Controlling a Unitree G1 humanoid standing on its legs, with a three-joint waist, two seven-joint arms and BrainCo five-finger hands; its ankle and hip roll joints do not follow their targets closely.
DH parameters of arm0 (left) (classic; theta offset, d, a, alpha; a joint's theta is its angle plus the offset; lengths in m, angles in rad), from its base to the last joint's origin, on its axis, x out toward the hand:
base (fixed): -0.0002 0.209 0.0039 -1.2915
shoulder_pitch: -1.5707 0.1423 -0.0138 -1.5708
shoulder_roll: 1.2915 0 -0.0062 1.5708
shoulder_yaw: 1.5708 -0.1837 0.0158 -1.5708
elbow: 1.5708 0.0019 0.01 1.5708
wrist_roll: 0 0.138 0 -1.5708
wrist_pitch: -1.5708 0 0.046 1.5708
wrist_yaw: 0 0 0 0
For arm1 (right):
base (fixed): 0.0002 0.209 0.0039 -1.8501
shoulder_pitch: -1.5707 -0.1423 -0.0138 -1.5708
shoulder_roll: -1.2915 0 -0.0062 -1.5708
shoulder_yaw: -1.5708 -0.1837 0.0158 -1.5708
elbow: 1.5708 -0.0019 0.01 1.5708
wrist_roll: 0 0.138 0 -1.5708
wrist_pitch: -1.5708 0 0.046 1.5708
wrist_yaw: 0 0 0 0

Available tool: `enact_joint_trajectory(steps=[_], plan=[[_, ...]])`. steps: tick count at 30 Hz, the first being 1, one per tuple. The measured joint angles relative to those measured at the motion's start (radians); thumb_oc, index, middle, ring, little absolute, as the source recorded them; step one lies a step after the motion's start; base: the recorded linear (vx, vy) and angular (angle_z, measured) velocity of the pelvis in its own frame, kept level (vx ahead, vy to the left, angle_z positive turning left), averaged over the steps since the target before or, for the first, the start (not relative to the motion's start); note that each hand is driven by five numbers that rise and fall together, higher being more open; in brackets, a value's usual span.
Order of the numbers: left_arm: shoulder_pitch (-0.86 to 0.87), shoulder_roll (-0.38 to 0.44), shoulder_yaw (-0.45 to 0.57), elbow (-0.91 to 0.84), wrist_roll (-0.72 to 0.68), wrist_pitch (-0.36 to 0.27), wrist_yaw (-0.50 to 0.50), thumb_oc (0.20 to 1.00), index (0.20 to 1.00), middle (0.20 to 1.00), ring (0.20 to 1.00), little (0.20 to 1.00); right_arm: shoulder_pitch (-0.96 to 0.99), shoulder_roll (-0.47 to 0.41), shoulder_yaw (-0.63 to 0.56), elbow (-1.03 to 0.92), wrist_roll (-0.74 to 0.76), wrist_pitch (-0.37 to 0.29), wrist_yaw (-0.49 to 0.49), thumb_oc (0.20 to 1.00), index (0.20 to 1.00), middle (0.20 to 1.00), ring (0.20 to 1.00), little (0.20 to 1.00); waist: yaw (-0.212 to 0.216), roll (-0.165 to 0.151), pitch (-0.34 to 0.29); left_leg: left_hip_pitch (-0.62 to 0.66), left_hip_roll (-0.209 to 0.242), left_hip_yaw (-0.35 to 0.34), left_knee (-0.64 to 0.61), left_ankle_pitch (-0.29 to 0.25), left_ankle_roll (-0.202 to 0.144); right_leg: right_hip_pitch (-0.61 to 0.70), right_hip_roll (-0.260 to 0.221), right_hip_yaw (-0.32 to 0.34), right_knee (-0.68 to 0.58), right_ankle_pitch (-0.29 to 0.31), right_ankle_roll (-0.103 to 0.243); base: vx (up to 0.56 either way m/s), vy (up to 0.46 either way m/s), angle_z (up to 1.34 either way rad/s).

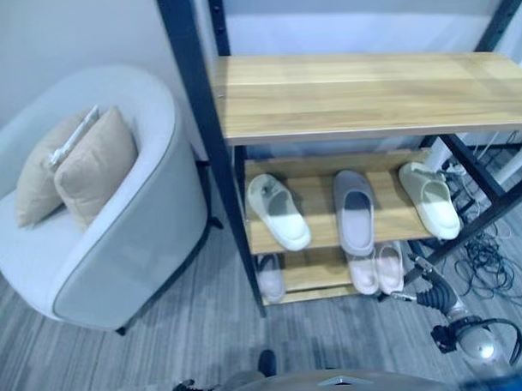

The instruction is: Arrange the slippers neatly on the shoe rack.

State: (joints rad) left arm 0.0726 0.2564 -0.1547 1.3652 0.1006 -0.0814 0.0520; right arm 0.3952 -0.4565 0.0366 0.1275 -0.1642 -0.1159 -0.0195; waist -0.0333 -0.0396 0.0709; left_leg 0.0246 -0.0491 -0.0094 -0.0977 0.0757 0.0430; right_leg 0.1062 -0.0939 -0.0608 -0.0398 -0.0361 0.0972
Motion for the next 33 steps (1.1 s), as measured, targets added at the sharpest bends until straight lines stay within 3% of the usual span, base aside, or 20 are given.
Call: enact_joint_trajectory(steps=[5,7,10,16,23,30,33], plan=[[0.006,-0.004,-0.001,-0.004,0.011,0.000,0.001,1.000,1.000,1.000,1.000,1.000,0.001,-0.026,-0.065,-0.149,-0.039,-0.009,-0.025,1.000,1.000,1.000,1.000,1.000,-0.015,0.011,-0.004,-0.006,0.015,0.011,-0.001,0.000,-0.007,-0.003,0.015,0.020,-0.018,0.011,0.000,0.02,0.022,-0.11],[0.007,-0.003,-0.002,-0.008,0.011,-0.001,0.001,1.000,1.000,1.000,1.000,1.000,-0.049,-0.068,-0.093,-0.252,-0.061,-0.047,-0.056,1.000,1.000,1.000,1.000,1.000,-0.007,0.011,-0.009,-0.006,0.025,0.012,-0.001,0.007,-0.017,-0.011,0.025,0.021,-0.024,0.020,-0.009,0.08,0.018,-0.01],[0.019,-0.002,-0.004,-0.011,0.012,-0.006,0.002,1.000,1.000,1.000,1.000,1.000,-0.149,-0.093,-0.105,-0.253,-0.098,-0.063,-0.085,1.000,1.000,1.000,1.000,1.000,0.013,0.011,-0.028,-0.007,0.028,0.011,-0.001,0.010,-0.020,-0.005,0.029,0.021,-0.036,0.030,-0.015,0.06,0.017,0.00],[0.022,0.016,-0.042,-0.018,0.050,-0.015,0.001,1.000,1.000,1.000,1.000,1.000,-0.307,-0.127,-0.091,0.095,-0.118,-0.033,-0.158,1.000,1.000,1.000,1.000,1.000,0.052,0.002,-0.054,-0.024,0.028,0.003,-0.001,0.012,-0.021,-0.001,0.030,0.016,-0.054,0.040,-0.016,0.03,0.006,0.03],[-0.004,0.030,-0.152,-0.005,0.078,-0.013,-0.004,1.000,1.000,1.000,1.000,1.000,-0.546,-0.195,0.043,0.479,-0.121,0.017,-0.251,1.000,1.000,1.000,1.000,1.000,0.081,0.005,-0.042,-0.057,0.029,-0.011,-0.001,0.034,-0.025,-0.031,0.032,-0.004,-0.056,0.054,-0.021,-0.04,-0.001,0.07],[-0.073,0.010,-0.196,-0.047,0.048,-0.018,0.003,1.000,1.000,1.000,1.000,1.000,-0.760,-0.180,0.119,0.479,-0.062,0.022,-0.298,1.000,1.000,1.000,1.000,1.000,0.127,0.041,0.048,-0.151,0.037,-0.043,0.000,0.075,-0.043,-0.112,0.046,-0.036,-0.052,0.083,-0.024,-0.07,0.017,0.12],[-0.082,0.011,-0.196,-0.047,0.045,-0.019,0.003,1.000,1.000,1.000,1.000,1.000,-0.764,-0.175,0.135,0.481,-0.057,0.020,-0.298,1.000,1.000,1.000,1.000,1.000,0.146,0.034,0.057,-0.173,0.036,-0.055,0.001,0.077,-0.045,-0.127,0.047,-0.044,-0.052,0.083,-0.024,-0.03,0.011,0.14]])
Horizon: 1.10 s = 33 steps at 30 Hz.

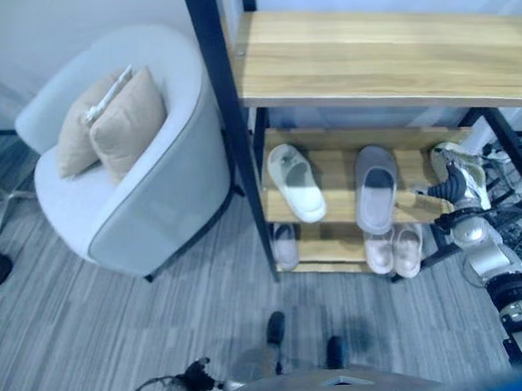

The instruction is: Arrange the slippers neatly on the shoe rack.

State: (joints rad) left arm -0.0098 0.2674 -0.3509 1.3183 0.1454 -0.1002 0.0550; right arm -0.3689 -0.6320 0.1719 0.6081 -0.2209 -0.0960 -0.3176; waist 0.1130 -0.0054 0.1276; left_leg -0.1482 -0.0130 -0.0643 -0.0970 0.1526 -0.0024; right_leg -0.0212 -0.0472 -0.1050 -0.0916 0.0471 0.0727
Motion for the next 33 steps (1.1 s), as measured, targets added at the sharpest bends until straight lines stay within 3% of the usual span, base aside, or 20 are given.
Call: enact_joint_trajectory(steps=[4,7,9,16,17,18,19,33], plan=[[-0.014,-0.018,-0.020,0.002,-0.001,0.000,0.017,1.000,1.000,1.000,1.000,1.000,-0.067,0.034,0.002,0.065,0.025,0.002,-0.009,1.000,1.000,1.000,1.000,1.000,0.003,-0.015,0.060,-0.011,-0.002,-0.001,0.004,0.006,-0.006,-0.013,-0.001,0.001,0.000,0.005,0.001,-0.02,0.009,0.01],[-0.020,-0.022,-0.034,0.002,-0.002,0.000,0.019,1.000,1.000,1.000,1.000,1.000,-0.094,0.055,0.006,0.122,0.069,0.001,-0.017,1.000,1.000,1.000,1.000,1.000,0.010,-0.022,0.068,-0.033,-0.003,-0.003,0.004,0.010,-0.006,-0.033,-0.003,0.001,0.000,0.006,0.002,0.00,0.000,0.00],[-0.041,-0.021,-0.040,0.004,-0.015,0.000,0.020,1.000,1.000,1.000,1.000,1.000,-0.166,0.082,0.016,0.247,0.160,0.001,-0.018,1.000,1.000,1.000,1.000,1.000,0.014,-0.014,0.087,-0.044,-0.006,-0.005,0.004,0.014,-0.004,-0.042,-0.005,-0.004,0.000,0.009,0.002,0.00,0.031,0.07],[-0.045,-0.020,-0.040,0.001,-0.018,-0.006,0.035,1.000,1.000,1.000,1.000,1.000,-0.215,0.082,0.022,0.338,0.274,-0.016,-0.016,1.000,1.000,1.000,1.000,1.000,0.020,-0.005,0.095,-0.049,-0.007,-0.027,0.004,0.013,-0.003,-0.040,-0.003,-0.022,0.000,0.004,0.000,0.02,0.014,0.08],[-0.045,-0.021,-0.040,0.002,-0.019,-0.011,0.037,1.000,1.000,1.000,1.000,1.000,-0.231,0.078,0.021,0.354,0.287,-0.014,-0.018,0.922,0.922,0.922,0.922,0.922,0.020,-0.004,0.096,-0.053,-0.007,-0.029,0.004,0.014,-0.003,-0.042,-0.002,-0.026,0.000,0.001,0.002,0.01,0.012,0.07],[-0.045,-0.021,-0.040,0.002,-0.019,-0.013,0.038,1.000,1.000,1.000,1.000,1.000,-0.234,0.077,0.020,0.352,0.295,-0.015,-0.018,0.922,0.922,0.922,0.922,0.922,0.018,-0.003,0.098,-0.054,-0.006,-0.030,0.004,0.014,-0.004,-0.042,-0.001,-0.028,0.000,0.001,0.002,0.01,0.020,0.07],[-0.045,-0.021,-0.040,0.001,-0.019,-0.015,0.038,1.000,1.000,1.000,1.000,1.000,-0.234,0.077,0.019,0.351,0.299,-0.019,-0.019,0.200,0.200,0.200,0.200,0.200,0.019,-0.003,0.098,-0.054,-0.006,-0.031,0.004,0.014,-0.004,-0.042,-0.001,-0.029,0.000,0.001,0.002,-0.01,0.013,0.06],[-0.052,-0.022,-0.040,0.001,-0.019,-0.020,0.039,1.000,1.000,1.000,1.000,1.000,-0.216,0.081,-0.008,0.321,0.313,-0.043,-0.070,0.200,0.200,0.200,0.200,0.200,0.038,-0.016,0.110,-0.088,-0.004,-0.069,0.005,0.024,-0.016,-0.060,0.007,-0.070,0.000,-0.002,-0.001,0.00,0.008,0.08]])
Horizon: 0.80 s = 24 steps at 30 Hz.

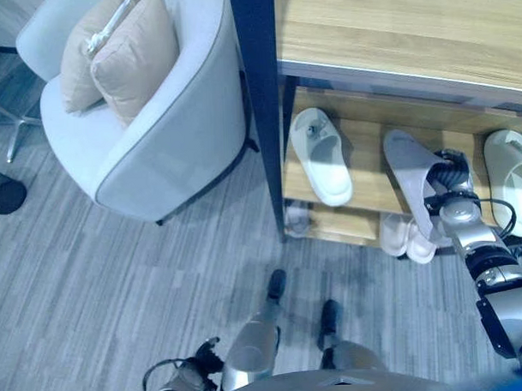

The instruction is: Arrange the slippers neatly on the shoe rack.

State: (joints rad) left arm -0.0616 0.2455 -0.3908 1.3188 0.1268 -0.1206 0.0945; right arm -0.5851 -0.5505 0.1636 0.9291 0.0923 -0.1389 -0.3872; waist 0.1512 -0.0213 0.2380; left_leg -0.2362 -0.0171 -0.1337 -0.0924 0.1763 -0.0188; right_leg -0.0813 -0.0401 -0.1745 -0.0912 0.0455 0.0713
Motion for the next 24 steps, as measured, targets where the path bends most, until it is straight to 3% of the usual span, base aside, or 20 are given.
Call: enact_joint_trajectory(steps=[6,11,14,18,19,21,22,24], plan=[[-0.004,0.001,0.009,-0.002,-0.022,-0.001,0.002,1.000,1.000,1.000,1.000,1.000,0.154,0.008,-0.115,-0.145,-0.007,-0.008,-0.022,0.200,0.200,0.200,0.200,0.200,-0.008,-0.014,0.007,0.002,-0.001,-0.009,0.000,0.001,-0.001,0.005,0.000,-0.005,0.000,-0.002,-0.002,0.01,0.006,0.04],[0.016,0.002,0.049,-0.002,-0.022,0.000,0.017,1.000,1.000,1.000,1.000,1.000,0.416,0.054,-0.254,-0.492,-0.031,-0.030,-0.037,0.200,0.200,0.200,0.200,0.200,-0.056,-0.029,0.014,0.016,0.000,0.002,0.000,0.000,0.000,0.015,-0.001,-0.001,0.000,-0.001,-0.002,0.00,0.034,-0.04],[0.020,0.002,0.069,-0.001,-0.021,0.006,0.018,1.000,1.000,1.000,1.000,1.000,0.539,0.192,-0.306,-0.675,0.090,-0.065,0.002,0.200,0.200,0.200,0.200,0.200,-0.099,-0.036,0.016,0.031,0.002,0.021,0.000,-0.002,0.002,0.020,-0.001,0.019,0.000,-0.002,-0.002,-0.04,0.059,-0.19],[0.032,-0.001,0.130,-0.001,-0.022,0.008,0.009,1.000,1.000,1.000,1.000,1.000,0.795,0.220,-0.173,-0.939,0.204,-0.102,0.178,0.200,0.200,0.200,0.200,0.200,-0.142,-0.045,0.019,0.055,0.005,0.062,0.000,-0.011,0.011,0.009,-0.008,0.053,0.041,-0.017,0.007,-0.07,0.084,-0.36],[0.041,0.003,0.163,0.004,-0.034,0.007,-0.001,1.000,1.000,1.000,1.000,1.000,0.863,0.215,-0.146,-0.928,0.241,-0.109,0.266,0.200,0.200,0.200,0.200,0.200,-0.175,-0.052,0.027,0.043,-0.001,0.090,0.037,-0.034,0.034,-0.058,-0.023,0.083,0.171,-0.069,0.019,-0.14,0.069,-0.44],[0.041,0.015,0.170,0.002,-0.042,0.007,-0.002,1.000,1.000,1.000,1.000,1.000,0.891,0.223,-0.132,-0.869,0.247,-0.104,0.303,0.200,0.200,0.200,0.200,0.200,-0.203,-0.067,0.045,0.035,-0.016,0.113,0.074,-0.049,0.045,-0.109,-0.043,0.107,0.257,-0.097,0.034,-0.12,-0.015,-0.38],[0.040,0.026,0.179,-0.005,-0.057,0.000,0.001,1.000,1.000,1.000,1.000,1.000,0.880,0.225,-0.127,-0.840,0.270,-0.111,0.314,0.200,0.200,0.200,0.200,0.200,-0.194,-0.079,0.060,0.014,-0.016,0.132,0.119,-0.071,0.051,-0.145,-0.058,0.109,0.323,-0.122,0.054,-0.11,-0.135,-0.75],[-0.010,0.058,0.237,-0.034,-0.141,-0.007,0.051,1.000,1.000,1.000,1.000,1.000,0.814,0.192,-0.038,-0.773,0.279,-0.089,0.336,0.200,0.200,0.200,0.200,0.200,-0.167,-0.066,0.151,-0.033,0.024,0.186,0.206,-0.106,0.066,-0.208,-0.114,0.041,0.344,-0.124,0.094,-0.07,-0.150,-0.81]])
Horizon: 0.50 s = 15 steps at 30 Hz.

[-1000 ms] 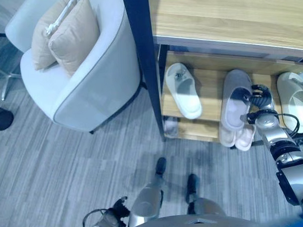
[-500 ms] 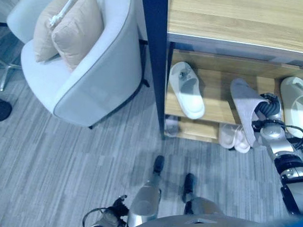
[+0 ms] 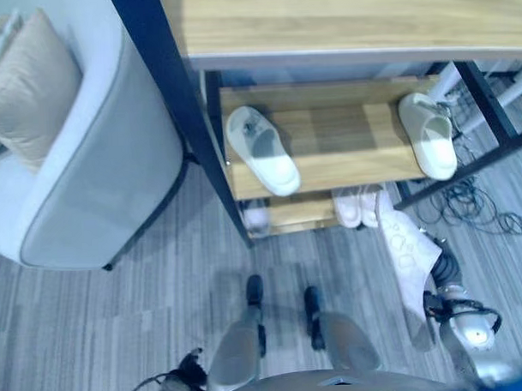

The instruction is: Arrange the slippers neatly on the shoe rack.

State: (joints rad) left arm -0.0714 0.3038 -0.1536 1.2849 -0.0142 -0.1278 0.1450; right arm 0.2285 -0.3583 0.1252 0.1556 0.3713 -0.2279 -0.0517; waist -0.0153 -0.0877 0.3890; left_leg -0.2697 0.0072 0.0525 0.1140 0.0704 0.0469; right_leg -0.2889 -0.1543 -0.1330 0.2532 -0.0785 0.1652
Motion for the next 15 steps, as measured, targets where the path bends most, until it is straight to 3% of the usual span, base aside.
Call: enact_joint_trajectory(steps=[3,5,6,7,9,10,11,12,13,14,15], plan=[[-0.115,0.044,0.013,-0.004,-0.055,-0.027,0.028,1.000,1.000,1.000,1.000,1.000,-0.038,0.004,0.033,0.037,0.008,0.008,0.014,0.200,0.200,0.200,0.200,0.200,0.006,0.011,0.046,-0.059,0.016,-0.006,0.013,0.000,0.000,-0.054,-0.054,0.010,-0.013,0.019,0.028,-0.02,-0.116,-0.12],[-0.160,0.066,0.017,-0.006,-0.055,-0.048,0.038,1.000,1.000,1.000,1.000,1.000,-0.052,0.002,0.034,0.039,0.008,0.013,0.024,0.200,0.200,0.200,0.200,0.200,0.015,0.014,0.072,-0.065,0.028,-0.007,-0.007,0.003,-0.005,-0.037,-0.055,0.007,-0.006,0.018,0.028,-0.04,-0.109,0.08],[-0.167,0.085,0.016,-0.008,-0.056,-0.056,0.046,1.000,1.000,1.000,1.000,1.000,-0.058,0.002,0.033,0.038,0.008,0.012,0.029,0.200,0.200,0.200,0.200,0.200,0.016,-0.002,0.077,-0.066,0.027,-0.005,-0.025,0.011,-0.021,-0.008,-0.043,0.008,-0.018,0.010,0.024,-0.02,-0.103,0.11],[-0.172,0.095,0.020,-0.008,-0.058,-0.056,0.055,1.000,1.000,1.000,1.000,1.000,-0.072,-0.004,0.027,0.044,0.008,0.012,0.030,0.200,0.200,0.200,0.200,0.200,0.010,-0.008,0.090,-0.070,0.028,-0.008,-0.026,0.004,-0.044,0.003,-0.033,0.014,-0.053,0.049,-0.014,-0.02,-0.170,0.18],[-0.167,0.074,0.040,-0.015,-0.079,-0.056,0.058,1.000,1.000,1.000,1.000,1.000,-0.088,-0.032,0.007,0.057,0.010,0.008,0.027,0.200,0.200,0.200,0.200,0.200,-0.003,-0.001,0.104,-0.114,0.035,-0.014,0.074,-0.021,-0.055,-0.013,-0.020,0.007,-0.062,0.071,-0.031,0.01,-0.227,-0.12],[-0.141,0.056,0.065,-0.040,-0.098,-0.063,0.064,1.000,1.000,1.000,1.000,1.000,-0.077,-0.076,-0.005,0.054,0.026,0.001,0.026,0.200,0.200,0.200,0.200,0.200,0.014,0.026,0.105,-0.118,0.077,-0.034,0.052,-0.028,-0.082,-0.036,0.034,0.015,-0.035,0.071,-0.026,0.03,-0.284,-0.26],[-0.140,0.060,0.067,-0.052,-0.109,-0.078,0.067,1.000,1.000,1.000,1.000,1.000,-0.067,-0.077,-0.015,0.054,0.034,0.000,0.025,0.200,0.200,0.200,0.200,0.200,0.016,0.022,0.103,-0.124,0.081,-0.040,0.036,-0.045,-0.109,-0.045,0.043,0.010,0.005,0.050,-0.047,0.03,-0.273,0.18],[-0.143,0.066,0.071,-0.076,-0.128,-0.086,0.076,1.000,1.000,1.000,1.000,1.000,-0.042,-0.072,-0.024,0.052,0.047,-0.005,0.024,0.200,0.200,0.200,0.200,0.200,0.010,0.004,0.098,-0.136,0.069,-0.039,0.022,-0.076,-0.156,-0.043,0.038,0.016,-0.015,0.038,-0.093,0.02,-0.227,0.74],[-0.159,0.064,0.076,-0.097,-0.139,-0.084,0.082,1.000,1.000,1.000,1.000,1.000,-0.035,-0.070,-0.041,0.048,0.056,-0.010,0.022,0.200,0.200,0.200,0.200,0.200,0.004,-0.010,0.104,-0.174,0.052,-0.053,0.106,-0.058,-0.145,-0.055,0.015,-0.003,-0.025,0.046,-0.111,-0.02,-0.220,0.70],[-0.149,0.056,0.075,-0.113,-0.153,-0.083,0.082,1.000,1.000,1.000,1.000,1.000,-0.039,-0.079,-0.050,0.046,0.071,-0.019,0.019,0.200,0.200,0.200,0.200,0.200,0.007,-0.003,0.108,-0.191,0.046,-0.061,0.206,-0.079,-0.131,-0.053,0.019,-0.015,-0.032,0.057,-0.104,-0.03,-0.218,0.38],[-0.117,0.038,0.077,-0.145,-0.175,-0.090,0.083,1.000,1.000,1.000,1.000,1.000,-0.028,-0.117,-0.051,0.027,0.078,-0.029,0.008,0.200,0.200,0.200,0.200,0.200,0.015,0.061,0.107,-0.148,0.080,-0.090,0.171,-0.103,-0.119,-0.059,0.062,-0.032,0.010,0.054,-0.095,-0.01,-0.162,0.34]])
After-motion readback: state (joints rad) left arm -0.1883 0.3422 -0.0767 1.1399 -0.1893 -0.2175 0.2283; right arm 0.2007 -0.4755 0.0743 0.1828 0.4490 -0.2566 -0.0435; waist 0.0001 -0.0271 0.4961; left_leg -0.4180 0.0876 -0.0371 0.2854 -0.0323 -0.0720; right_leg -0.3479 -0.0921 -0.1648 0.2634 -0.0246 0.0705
